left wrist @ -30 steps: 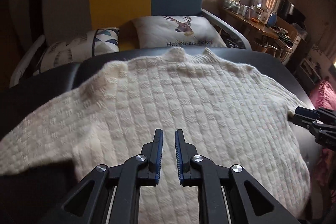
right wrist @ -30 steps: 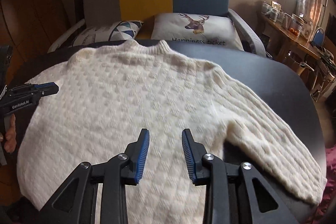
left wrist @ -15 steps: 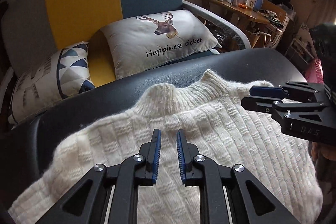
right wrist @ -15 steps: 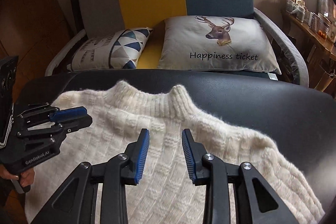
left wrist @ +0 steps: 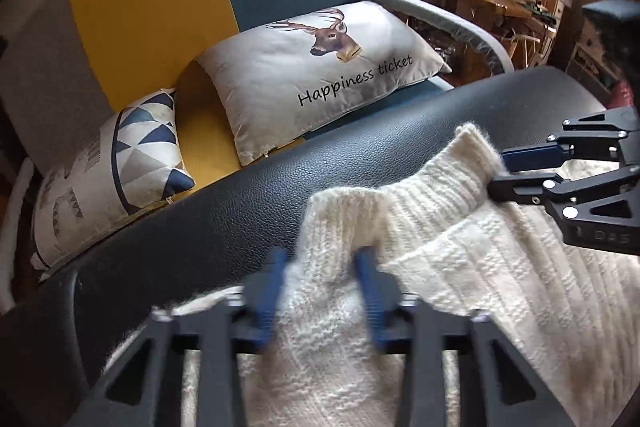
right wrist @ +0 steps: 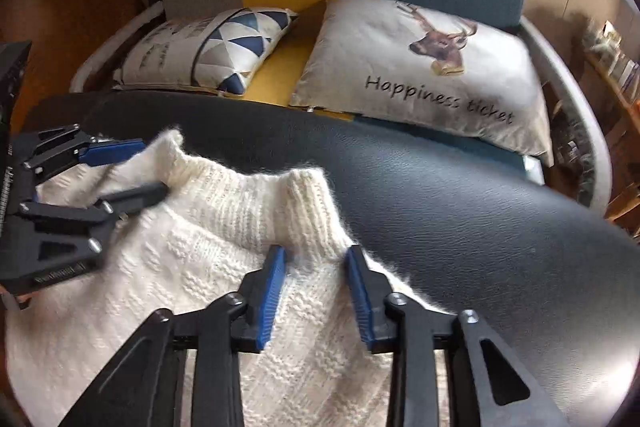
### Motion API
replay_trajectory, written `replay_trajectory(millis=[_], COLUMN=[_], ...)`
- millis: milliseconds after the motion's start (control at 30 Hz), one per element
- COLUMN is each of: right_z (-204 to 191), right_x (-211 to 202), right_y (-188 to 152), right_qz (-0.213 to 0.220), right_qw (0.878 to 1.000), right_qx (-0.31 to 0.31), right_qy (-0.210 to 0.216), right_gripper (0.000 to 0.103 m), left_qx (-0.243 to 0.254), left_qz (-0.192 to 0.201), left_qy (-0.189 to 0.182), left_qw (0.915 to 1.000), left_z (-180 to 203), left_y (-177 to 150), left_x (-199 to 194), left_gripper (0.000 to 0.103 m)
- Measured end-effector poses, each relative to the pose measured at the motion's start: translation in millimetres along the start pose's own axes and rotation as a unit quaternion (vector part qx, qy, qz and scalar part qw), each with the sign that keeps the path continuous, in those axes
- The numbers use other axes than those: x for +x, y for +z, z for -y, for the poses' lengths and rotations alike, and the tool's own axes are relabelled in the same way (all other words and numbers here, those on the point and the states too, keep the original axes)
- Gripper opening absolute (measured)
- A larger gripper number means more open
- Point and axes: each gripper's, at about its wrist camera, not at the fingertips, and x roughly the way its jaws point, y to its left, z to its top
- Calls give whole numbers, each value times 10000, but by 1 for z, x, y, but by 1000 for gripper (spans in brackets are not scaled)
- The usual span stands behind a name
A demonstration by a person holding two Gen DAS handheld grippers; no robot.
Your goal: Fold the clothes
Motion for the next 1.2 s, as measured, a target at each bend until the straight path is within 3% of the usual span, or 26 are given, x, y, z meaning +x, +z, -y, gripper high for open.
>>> replay_trajectory(millis=[33,167,333,433,500,567,633,733,833,900,933,1033,1067,1200], right_z=[-1,11,29,58,84,110,130,154,174,184,190,204,209,223], right_x=[1,8,-14,-59,-88,-117,-146,-190,-231,-250,-255,-253,-251,-234], right_y=[-3,-13,-18,-47,-85,-130,-187,-282,-380,-437,-460,-504,-515,-522], right_qz=[94,259,473,1007,1246,1466,1623,1875,2156,2316,2357,2382,2393,2397], right_qw=[9991,9981,9936,9734,9472,9118,8782,8254,7562,7030,6781,6265,6131,5970], right_qx=[-58,414,1020,1989,2777,3564,4250,5178,6131,6711,6954,7413,7520,7631], right_qy=[-415,-367,-90,527,1009,1420,1480,1244,758,417,324,332,363,614], right_gripper=[15,15,22,30,30,30,30,30,31,35,36,36,36,36], left_qx=[-316,-913,-1364,-1508,-1457,-1339,-1198,-1067,-1047,-1037,-1054,-1069,-1072,-921], left_qz=[127,343,259,475,605,693,749,659,502,385,319,126,100,50], left_qy=[136,497,-35,-124,-119,-167,-243,-437,-727,-911,-956,-1168,-1193,-1221], left_qw=[9993,9940,9903,9873,9874,9884,9897,9911,9906,9897,9893,9873,9870,9882], left_z=[-3,1,-10,-13,-9,0,12,32,52,66,73,90,95,115], left_y=[-2,-10,-2,-4,-10,-21,-35,-60,-86,-100,-107,-120,-123,-131], left_x=[-4,-1,-13,-41,-61,-80,-97,-113,-125,-129,-132,-136,-138,-149], left_gripper=[14,14,18,28,30,37,41,44,45,46,46,46,47,47])
